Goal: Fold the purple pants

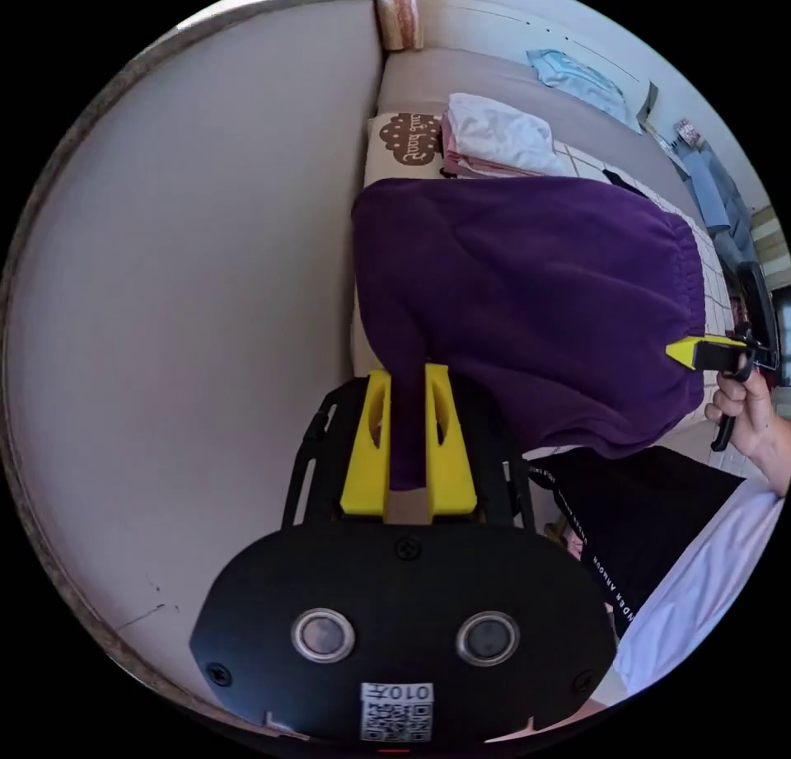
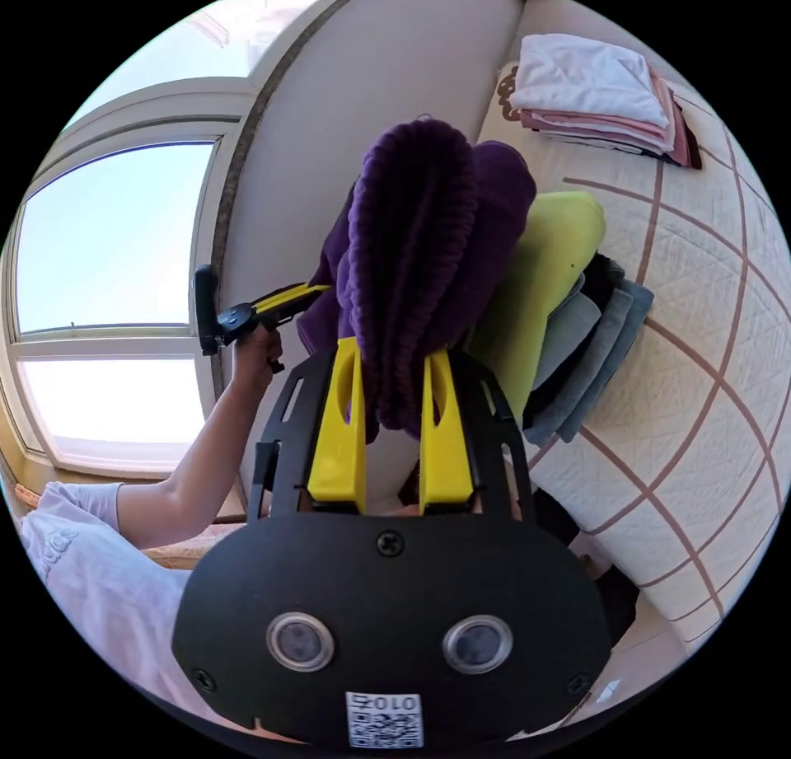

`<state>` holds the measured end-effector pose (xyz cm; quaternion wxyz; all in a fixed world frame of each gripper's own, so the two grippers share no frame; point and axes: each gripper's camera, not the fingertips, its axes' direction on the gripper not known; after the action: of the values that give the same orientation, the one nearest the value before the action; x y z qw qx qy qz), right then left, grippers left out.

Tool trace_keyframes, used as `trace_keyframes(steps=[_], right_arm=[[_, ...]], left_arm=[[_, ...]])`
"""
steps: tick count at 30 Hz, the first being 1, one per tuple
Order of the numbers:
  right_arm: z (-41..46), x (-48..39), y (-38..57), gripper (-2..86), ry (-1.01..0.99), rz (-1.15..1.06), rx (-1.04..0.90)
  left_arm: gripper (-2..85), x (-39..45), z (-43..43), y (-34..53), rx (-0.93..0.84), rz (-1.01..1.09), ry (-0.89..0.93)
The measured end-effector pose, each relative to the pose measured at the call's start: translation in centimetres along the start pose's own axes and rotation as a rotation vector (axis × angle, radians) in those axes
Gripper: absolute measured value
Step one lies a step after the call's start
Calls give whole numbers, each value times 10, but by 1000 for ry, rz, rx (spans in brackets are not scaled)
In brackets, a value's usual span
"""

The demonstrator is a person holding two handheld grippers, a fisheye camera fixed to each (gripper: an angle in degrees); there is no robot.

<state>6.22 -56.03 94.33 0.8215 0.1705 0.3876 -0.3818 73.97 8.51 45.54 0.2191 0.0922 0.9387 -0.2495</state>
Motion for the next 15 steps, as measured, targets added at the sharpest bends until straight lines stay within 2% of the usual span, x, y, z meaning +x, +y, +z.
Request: trace_keyframes(steps=[3, 6, 10, 15], right_arm=[[8, 6, 1, 113, 63, 47, 38], [15, 14, -3, 113, 38, 97, -7], [11, -4, -16, 114, -35, 130, -74], [12, -23, -12, 113, 31, 119, -54]], left_arm=[[94, 3, 3, -11, 50, 94, 9], [96, 3, 37, -21, -75, 80, 52], [95, 3, 17, -12, -47, 28, 18], [93, -4, 4, -5, -33, 49, 42]])
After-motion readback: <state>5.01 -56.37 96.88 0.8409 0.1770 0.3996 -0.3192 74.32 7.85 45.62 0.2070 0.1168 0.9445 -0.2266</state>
